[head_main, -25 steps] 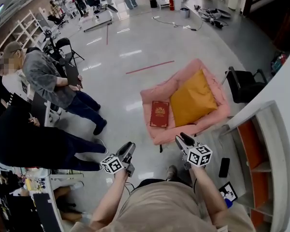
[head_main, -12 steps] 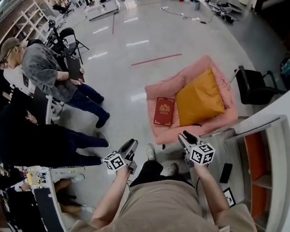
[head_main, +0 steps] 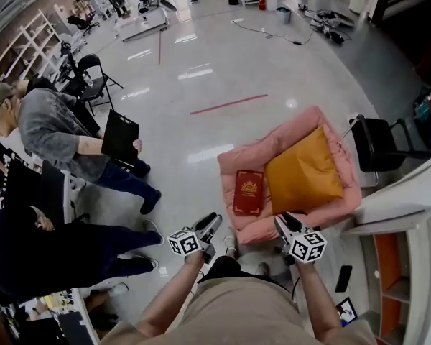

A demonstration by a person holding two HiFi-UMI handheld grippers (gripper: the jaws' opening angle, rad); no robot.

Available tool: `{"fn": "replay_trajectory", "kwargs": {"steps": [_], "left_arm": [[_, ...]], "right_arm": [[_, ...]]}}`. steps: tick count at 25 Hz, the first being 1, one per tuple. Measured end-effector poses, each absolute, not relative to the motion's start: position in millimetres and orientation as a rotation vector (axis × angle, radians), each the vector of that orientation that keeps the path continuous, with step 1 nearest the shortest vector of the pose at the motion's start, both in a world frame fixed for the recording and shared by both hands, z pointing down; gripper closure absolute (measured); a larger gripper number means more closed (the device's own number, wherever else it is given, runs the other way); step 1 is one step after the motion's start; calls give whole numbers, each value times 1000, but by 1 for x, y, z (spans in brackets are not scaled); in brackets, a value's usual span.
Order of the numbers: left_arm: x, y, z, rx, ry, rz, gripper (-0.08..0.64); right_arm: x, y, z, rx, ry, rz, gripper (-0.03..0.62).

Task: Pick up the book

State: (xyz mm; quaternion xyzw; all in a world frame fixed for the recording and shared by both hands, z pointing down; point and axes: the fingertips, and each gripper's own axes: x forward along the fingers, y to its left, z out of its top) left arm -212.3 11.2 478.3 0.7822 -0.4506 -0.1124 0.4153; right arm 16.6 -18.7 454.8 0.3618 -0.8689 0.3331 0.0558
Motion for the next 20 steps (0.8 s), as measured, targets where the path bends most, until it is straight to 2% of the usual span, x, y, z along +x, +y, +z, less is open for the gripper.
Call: {"fn": "replay_trajectory", "kwargs": {"steps": [9, 20], "left_arm": [[-248, -95, 485, 1999, -983, -234, 402], [-251, -135, 562, 1921, -852, -103, 379]], "right_arm": [[-34, -99, 451, 1234, -2558, 1003, 463], [-36, -107, 477, 1340, -2414, 1037, 463]]}}
